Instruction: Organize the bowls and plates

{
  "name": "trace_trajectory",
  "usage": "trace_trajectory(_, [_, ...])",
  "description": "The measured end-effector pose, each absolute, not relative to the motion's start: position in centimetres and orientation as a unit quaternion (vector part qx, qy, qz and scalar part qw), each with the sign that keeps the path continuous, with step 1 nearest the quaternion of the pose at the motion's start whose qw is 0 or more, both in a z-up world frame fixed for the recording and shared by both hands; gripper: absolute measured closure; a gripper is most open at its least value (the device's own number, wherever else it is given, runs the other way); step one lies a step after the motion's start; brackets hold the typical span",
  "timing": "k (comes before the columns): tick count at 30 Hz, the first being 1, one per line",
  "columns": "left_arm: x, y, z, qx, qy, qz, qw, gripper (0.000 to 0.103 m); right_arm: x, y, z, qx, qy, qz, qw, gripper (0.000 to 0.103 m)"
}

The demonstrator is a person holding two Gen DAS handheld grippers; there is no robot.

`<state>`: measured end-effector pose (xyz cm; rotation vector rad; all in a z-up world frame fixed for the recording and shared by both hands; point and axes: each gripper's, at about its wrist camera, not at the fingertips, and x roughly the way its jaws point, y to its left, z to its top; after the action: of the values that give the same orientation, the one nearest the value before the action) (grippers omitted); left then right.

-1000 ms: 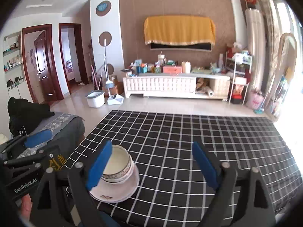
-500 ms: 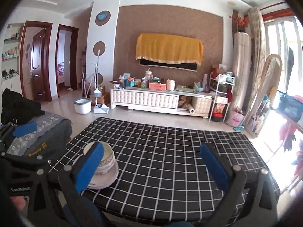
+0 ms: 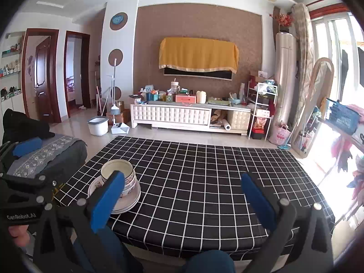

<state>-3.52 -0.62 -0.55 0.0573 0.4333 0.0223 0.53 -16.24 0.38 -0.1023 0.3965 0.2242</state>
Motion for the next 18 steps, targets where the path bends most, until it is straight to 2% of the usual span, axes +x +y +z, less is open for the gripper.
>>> trace_trajectory(18, [-3.93,-0.89,-0.76,0.028,0.218,0.011,0.975,0.0,-0.29,-16.35,-0.05,-0.047,0.206,0.111,0.971,0.0])
